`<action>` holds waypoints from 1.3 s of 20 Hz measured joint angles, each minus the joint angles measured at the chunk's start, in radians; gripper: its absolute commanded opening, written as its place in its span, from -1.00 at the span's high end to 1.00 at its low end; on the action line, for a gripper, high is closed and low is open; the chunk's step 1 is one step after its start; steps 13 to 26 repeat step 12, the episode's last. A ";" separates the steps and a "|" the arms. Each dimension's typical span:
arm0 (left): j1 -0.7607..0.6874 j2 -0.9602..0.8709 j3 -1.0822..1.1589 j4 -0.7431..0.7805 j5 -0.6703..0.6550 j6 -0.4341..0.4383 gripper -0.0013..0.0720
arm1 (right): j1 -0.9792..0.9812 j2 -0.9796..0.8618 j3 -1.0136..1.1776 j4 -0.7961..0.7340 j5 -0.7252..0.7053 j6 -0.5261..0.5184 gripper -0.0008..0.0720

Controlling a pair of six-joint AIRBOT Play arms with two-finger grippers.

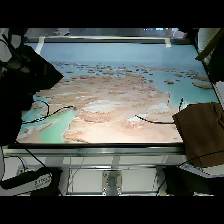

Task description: Fold the clothes and pants, and hang the long-sleeved shirts on hangers.

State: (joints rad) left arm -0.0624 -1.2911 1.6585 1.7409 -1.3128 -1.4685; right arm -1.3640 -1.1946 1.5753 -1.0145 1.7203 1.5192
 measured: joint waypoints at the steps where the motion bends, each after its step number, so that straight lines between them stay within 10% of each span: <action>1: 0.000 0.000 0.000 0.000 -0.017 -0.004 0.90 | 0.032 0.010 0.015 0.105 -0.020 -0.006 0.94; 6: 0.000 0.000 0.000 -0.001 -0.080 -0.014 0.90 | 0.393 0.048 0.049 0.391 -0.060 -0.119 0.94; 12: 0.000 0.000 0.000 0.000 -0.101 -0.017 0.90 | 0.904 0.057 0.056 0.169 -0.046 -0.178 0.94; 26: 0.000 0.000 0.000 0.000 -0.101 -0.017 0.90 | 0.904 0.057 0.056 0.169 -0.046 -0.178 0.94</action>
